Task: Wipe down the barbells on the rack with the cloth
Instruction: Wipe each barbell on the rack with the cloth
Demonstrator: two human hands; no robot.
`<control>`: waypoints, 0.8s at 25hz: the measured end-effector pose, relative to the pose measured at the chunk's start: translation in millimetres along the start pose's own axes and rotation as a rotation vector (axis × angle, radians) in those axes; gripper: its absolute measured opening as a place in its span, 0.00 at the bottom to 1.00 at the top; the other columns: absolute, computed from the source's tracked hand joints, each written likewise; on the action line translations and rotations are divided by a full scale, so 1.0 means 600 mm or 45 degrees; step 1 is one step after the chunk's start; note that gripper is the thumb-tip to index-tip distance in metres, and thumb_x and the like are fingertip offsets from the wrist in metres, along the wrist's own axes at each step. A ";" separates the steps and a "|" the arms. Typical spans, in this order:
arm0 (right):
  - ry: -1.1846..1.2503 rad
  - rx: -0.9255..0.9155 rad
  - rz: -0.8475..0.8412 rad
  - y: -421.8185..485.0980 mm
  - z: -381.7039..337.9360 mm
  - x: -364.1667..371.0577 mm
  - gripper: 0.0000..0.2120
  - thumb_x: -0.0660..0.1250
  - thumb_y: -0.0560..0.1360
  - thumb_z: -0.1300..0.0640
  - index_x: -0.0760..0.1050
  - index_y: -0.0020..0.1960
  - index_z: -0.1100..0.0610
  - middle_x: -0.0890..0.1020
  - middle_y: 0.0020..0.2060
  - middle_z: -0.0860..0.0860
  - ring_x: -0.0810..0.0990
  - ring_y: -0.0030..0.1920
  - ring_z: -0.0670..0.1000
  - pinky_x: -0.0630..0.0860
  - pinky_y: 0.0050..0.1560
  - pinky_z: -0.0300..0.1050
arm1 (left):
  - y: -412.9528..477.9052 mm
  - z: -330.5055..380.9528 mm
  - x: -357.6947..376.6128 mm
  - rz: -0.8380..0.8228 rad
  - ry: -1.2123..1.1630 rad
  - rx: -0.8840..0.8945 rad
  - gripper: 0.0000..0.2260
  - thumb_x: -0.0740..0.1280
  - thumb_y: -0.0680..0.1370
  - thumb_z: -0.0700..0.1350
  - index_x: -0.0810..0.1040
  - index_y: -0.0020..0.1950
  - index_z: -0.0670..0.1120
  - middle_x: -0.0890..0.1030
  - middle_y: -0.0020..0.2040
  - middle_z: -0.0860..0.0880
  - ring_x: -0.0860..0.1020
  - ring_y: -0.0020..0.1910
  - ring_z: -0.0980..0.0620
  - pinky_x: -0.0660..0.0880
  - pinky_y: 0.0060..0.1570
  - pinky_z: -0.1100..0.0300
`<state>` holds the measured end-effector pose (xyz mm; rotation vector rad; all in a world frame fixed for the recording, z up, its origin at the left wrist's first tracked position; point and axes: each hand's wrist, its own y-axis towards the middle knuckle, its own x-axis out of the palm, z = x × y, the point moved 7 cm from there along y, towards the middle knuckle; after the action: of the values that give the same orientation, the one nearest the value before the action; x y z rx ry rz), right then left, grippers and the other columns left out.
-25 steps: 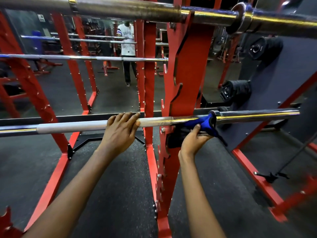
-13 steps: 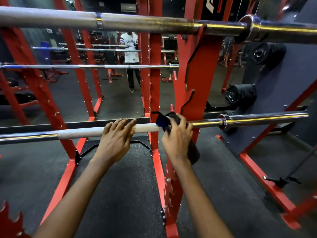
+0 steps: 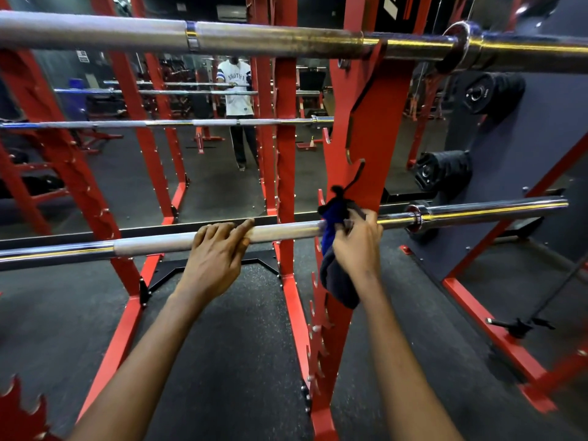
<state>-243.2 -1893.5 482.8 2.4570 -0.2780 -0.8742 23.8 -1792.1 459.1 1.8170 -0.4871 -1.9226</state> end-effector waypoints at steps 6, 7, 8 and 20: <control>0.019 0.248 0.266 0.068 0.117 -0.054 0.14 0.68 0.76 0.61 0.80 0.61 0.64 0.77 0.60 0.66 0.75 0.62 0.70 0.70 0.67 0.57 | 0.000 0.001 0.007 0.033 -0.034 -0.043 0.22 0.49 0.84 0.58 0.67 0.77 0.58 0.76 0.64 0.52 0.71 0.63 0.47 0.58 0.69 0.52; 0.010 0.295 0.323 0.064 0.126 -0.056 0.17 0.68 0.77 0.59 0.80 0.64 0.63 0.77 0.63 0.65 0.73 0.63 0.70 0.69 0.68 0.58 | 0.000 0.001 0.007 0.035 -0.029 -0.041 0.22 0.50 0.84 0.58 0.67 0.77 0.58 0.76 0.64 0.52 0.71 0.63 0.48 0.58 0.68 0.52; 0.002 0.328 0.365 0.058 0.128 -0.056 0.20 0.67 0.77 0.55 0.79 0.66 0.63 0.76 0.66 0.64 0.72 0.65 0.70 0.69 0.69 0.60 | 0.001 0.002 0.007 0.040 -0.024 -0.039 0.22 0.50 0.85 0.58 0.67 0.77 0.58 0.76 0.63 0.52 0.71 0.63 0.48 0.58 0.68 0.52; 0.107 0.182 0.097 0.052 0.094 -0.047 0.11 0.69 0.81 0.53 0.79 0.55 0.62 0.76 0.61 0.63 0.78 0.57 0.62 0.74 0.64 0.56 | -0.002 0.007 0.004 0.103 -0.020 -0.025 0.21 0.52 0.85 0.55 0.69 0.76 0.57 0.76 0.65 0.51 0.69 0.67 0.49 0.58 0.70 0.51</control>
<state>-301.8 -1932.5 477.1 2.5885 -0.4138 -0.7401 19.6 -1792.6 457.1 1.7442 -0.5368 -1.8824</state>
